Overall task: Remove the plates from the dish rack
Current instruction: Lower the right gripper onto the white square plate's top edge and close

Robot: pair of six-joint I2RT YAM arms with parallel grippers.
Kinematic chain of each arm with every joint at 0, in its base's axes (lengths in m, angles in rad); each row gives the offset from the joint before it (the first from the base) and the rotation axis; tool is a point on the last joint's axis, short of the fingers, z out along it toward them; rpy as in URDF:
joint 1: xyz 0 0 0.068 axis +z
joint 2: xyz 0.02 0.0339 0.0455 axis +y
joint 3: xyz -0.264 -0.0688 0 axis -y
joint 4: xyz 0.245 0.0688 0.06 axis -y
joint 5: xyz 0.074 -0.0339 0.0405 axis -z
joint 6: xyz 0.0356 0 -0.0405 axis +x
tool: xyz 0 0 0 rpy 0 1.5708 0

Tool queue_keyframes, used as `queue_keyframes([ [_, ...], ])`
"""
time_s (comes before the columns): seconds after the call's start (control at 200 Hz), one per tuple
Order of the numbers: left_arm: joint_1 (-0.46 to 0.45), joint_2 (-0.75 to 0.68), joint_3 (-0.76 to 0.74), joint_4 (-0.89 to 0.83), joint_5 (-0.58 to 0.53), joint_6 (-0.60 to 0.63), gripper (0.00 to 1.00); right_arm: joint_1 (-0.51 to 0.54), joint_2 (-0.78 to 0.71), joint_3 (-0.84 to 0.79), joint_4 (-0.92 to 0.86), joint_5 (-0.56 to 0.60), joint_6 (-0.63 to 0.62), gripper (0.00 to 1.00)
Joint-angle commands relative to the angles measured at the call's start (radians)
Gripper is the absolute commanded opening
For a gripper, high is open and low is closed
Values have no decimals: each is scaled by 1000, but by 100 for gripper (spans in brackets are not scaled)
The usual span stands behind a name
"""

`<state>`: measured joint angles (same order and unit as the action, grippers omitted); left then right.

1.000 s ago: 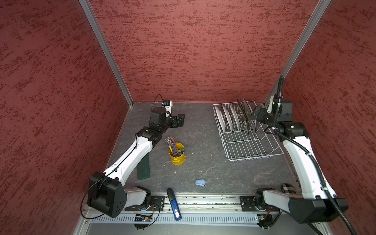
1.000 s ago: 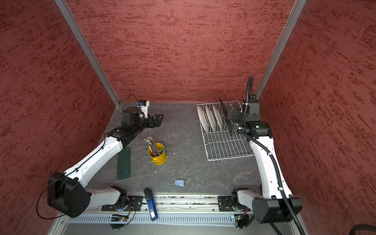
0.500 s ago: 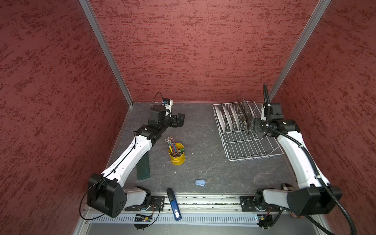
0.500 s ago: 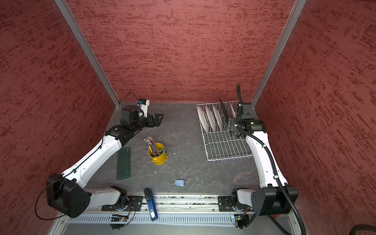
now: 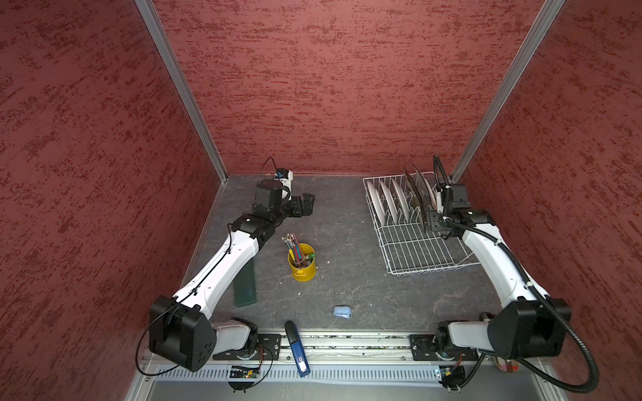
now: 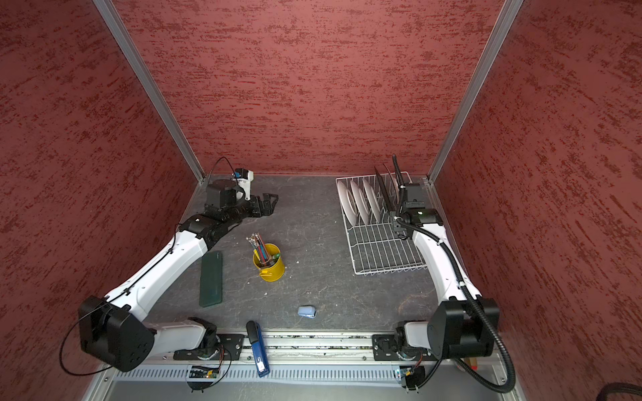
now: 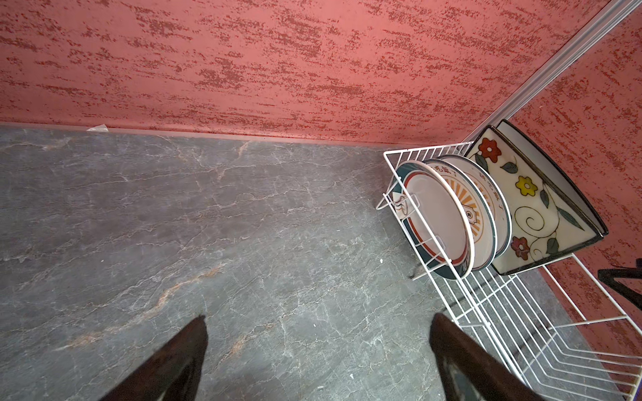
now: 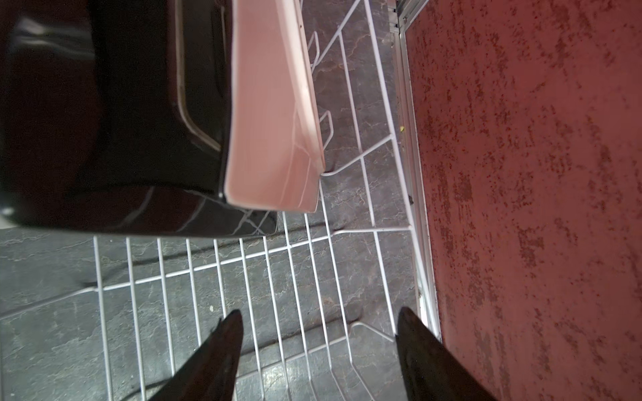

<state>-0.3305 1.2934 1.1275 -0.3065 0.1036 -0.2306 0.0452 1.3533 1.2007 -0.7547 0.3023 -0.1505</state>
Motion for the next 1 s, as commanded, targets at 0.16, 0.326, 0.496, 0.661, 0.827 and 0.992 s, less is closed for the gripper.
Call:
queue_keyframes([
  [0.16, 20, -64, -12, -18, 7, -23, 100, 7, 42, -15, 213, 41, -88, 65],
  [0.326, 27, -78, -18, -25, 21, -26, 100, 7, 35, -43, 324, 46, -125, 61],
  [0.496, 33, -71, -20, -27, 30, -61, 99, 8, 53, -59, 420, 14, -155, 57],
  [0.661, 36, -72, -20, -28, 32, -75, 99, 8, 82, -56, 458, 26, -185, 53],
  [0.827, 42, -72, -22, -34, 30, -82, 100, 8, 108, -37, 462, 22, -204, 51],
  [0.992, 42, -75, -25, -38, 39, -83, 100, 7, 152, -35, 466, 28, -221, 49],
])
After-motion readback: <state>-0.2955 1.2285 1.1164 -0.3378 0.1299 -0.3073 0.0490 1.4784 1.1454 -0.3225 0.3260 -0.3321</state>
